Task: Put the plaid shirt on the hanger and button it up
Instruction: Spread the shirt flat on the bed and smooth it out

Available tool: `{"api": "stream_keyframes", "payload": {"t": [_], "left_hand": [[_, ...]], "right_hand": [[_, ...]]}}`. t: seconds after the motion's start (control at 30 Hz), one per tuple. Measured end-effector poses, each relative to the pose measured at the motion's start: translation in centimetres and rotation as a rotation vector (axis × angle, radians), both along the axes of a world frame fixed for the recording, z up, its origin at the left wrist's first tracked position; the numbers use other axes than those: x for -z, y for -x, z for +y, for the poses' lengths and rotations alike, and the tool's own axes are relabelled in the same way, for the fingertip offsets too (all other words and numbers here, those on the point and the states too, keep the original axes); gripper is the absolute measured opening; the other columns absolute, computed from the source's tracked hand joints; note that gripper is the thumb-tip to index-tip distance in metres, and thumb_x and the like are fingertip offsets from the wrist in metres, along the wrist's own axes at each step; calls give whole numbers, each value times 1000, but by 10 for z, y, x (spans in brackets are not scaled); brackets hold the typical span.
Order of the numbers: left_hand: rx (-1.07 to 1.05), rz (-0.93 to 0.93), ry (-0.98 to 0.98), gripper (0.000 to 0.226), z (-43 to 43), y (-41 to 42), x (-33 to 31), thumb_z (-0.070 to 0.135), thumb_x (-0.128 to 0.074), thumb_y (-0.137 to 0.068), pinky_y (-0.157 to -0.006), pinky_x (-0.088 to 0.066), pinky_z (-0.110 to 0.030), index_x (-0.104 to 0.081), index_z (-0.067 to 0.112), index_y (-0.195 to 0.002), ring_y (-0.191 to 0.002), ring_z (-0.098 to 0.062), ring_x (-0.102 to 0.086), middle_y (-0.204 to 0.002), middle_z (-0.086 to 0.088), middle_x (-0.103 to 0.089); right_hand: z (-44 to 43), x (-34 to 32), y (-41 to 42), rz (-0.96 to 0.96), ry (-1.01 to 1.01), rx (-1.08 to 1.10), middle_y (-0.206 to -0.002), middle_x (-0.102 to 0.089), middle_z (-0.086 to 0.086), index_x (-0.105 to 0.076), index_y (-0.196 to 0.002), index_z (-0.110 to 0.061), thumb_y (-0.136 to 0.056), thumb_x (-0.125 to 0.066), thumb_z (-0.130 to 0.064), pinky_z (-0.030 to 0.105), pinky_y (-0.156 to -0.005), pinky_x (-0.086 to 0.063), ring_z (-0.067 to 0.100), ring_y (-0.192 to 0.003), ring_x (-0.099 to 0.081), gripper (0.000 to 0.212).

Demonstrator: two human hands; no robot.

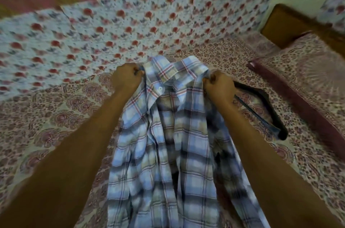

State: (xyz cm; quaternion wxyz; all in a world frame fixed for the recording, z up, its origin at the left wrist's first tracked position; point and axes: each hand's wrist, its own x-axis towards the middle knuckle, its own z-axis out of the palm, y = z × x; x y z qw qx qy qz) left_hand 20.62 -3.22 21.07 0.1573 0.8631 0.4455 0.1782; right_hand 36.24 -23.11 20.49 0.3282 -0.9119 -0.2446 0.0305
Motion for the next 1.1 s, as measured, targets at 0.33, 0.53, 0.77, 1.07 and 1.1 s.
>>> {"api": "stream_keyframes", "payload": {"t": [0.33,0.53,0.77,1.07,1.1], "left_hand": [[135,68,626,62,21,-36,164,12,-51,-95,-108,-30,-36,-18,12,-147,-138,-29,-30,-154,-12,-22],[108,106,591,43,-37,53,234,8,-49,-95,-106,-32,-35,-41,4,-137,-130,-30,-43,-143,-17,-42],[89,34,820,20,-165,164,249,7,-57,-90,-88,-49,-35,-64,5,-109,-89,-25,-62,-102,-20,-68],[348,553,921,63,-289,286,254,36,-59,-89,-95,-41,-31,-30,23,-143,-116,-25,-54,-133,-9,-53],[408,585,864,71,-294,294,257,51,-55,-85,-94,-40,-30,-27,23,-144,-117,-25,-53,-132,-8,-54]], "right_hand": [[34,186,0,269,140,-239,-153,-24,13,-8,-148,-12,-100,-36,-22,40,-74,-45,35,-116,-51,57],[-24,260,78,315,301,-258,-158,-9,7,-18,-147,-13,-99,-38,-27,42,-90,-46,33,-121,-48,55],[-128,275,209,409,322,-288,-150,-30,14,-35,-141,-6,-89,-30,-40,44,-112,-25,31,-137,-33,62],[-217,261,292,197,398,-346,-133,-51,24,-55,-123,-12,-83,-44,-29,56,-89,-48,44,-114,-55,45],[-225,262,298,170,406,-349,-132,-52,23,-57,-119,-12,-82,-47,-29,57,-88,-49,44,-113,-56,43]]}}
